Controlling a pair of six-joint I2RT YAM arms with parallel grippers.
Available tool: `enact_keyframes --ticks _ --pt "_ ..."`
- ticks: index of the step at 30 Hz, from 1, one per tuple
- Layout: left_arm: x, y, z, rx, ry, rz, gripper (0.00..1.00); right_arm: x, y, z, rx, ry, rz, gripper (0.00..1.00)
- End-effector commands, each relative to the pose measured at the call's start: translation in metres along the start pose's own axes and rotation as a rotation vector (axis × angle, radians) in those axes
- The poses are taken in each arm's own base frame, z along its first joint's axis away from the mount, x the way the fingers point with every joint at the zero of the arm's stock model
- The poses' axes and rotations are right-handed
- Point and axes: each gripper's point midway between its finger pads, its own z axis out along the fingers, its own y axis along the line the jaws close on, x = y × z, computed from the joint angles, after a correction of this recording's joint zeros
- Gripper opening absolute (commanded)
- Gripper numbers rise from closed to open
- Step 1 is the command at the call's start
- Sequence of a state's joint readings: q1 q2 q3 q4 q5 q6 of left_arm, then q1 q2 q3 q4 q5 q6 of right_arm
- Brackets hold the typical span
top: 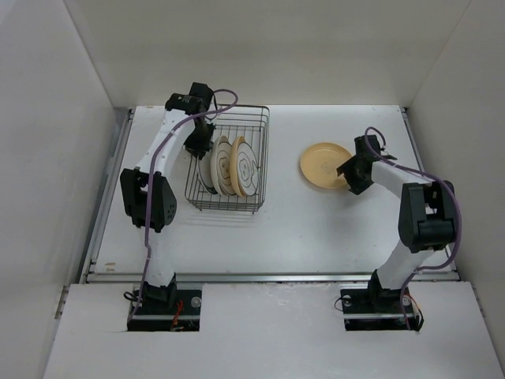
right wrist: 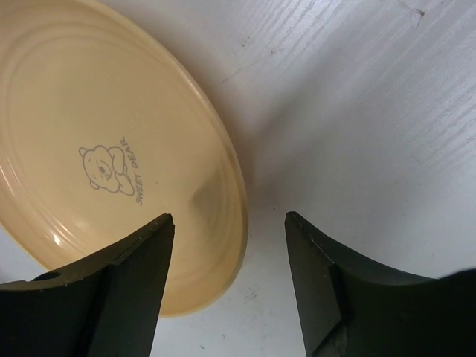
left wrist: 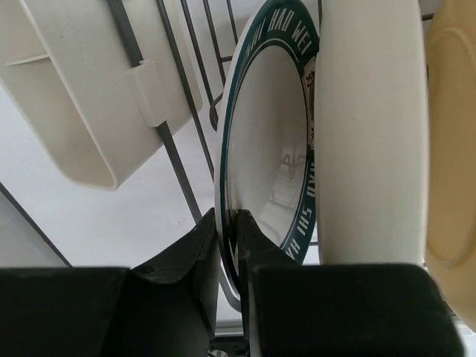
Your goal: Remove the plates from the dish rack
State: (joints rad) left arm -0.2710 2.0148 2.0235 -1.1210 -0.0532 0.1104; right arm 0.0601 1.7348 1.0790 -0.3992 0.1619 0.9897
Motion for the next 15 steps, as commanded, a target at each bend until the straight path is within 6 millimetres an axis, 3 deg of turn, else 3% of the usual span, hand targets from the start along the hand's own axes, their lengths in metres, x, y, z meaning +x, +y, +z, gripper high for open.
enact_keyframes --ticks 1,5,6,7,10,11,13,15 --pt "-0.006 0.003 -0.022 0.014 -0.031 0.035 0.00 -0.024 0.017 -0.025 -0.043 -0.066 -0.015 0.67" --pt "-0.021 0.006 -0.053 0.010 -0.109 0.005 0.00 -0.034 0.018 -0.037 -0.038 -0.101 -0.041 0.67" --pt "-0.024 0.008 -0.059 0.001 -0.122 -0.010 0.00 -0.038 0.026 -0.045 -0.062 -0.123 -0.044 0.67" --pt "-0.033 0.015 -0.074 -0.029 -0.175 -0.018 0.00 -0.043 0.027 -0.052 -0.064 -0.140 -0.051 0.69" --pt "-0.045 0.018 -0.103 -0.082 -0.275 -0.024 0.00 -0.053 0.037 -0.069 -0.070 -0.198 -0.077 0.75" --pt "-0.047 0.028 -0.116 -0.136 -0.313 -0.038 0.00 -0.053 0.042 -0.072 -0.077 -0.209 -0.083 0.80" --pt "-0.056 0.025 -0.137 -0.179 -0.392 -0.021 0.00 -0.058 0.049 -0.088 -0.090 -0.245 -0.112 0.86" --pt "-0.060 0.030 -0.148 -0.200 -0.432 -0.033 0.00 -0.062 0.055 -0.095 -0.110 -0.257 -0.106 0.89"
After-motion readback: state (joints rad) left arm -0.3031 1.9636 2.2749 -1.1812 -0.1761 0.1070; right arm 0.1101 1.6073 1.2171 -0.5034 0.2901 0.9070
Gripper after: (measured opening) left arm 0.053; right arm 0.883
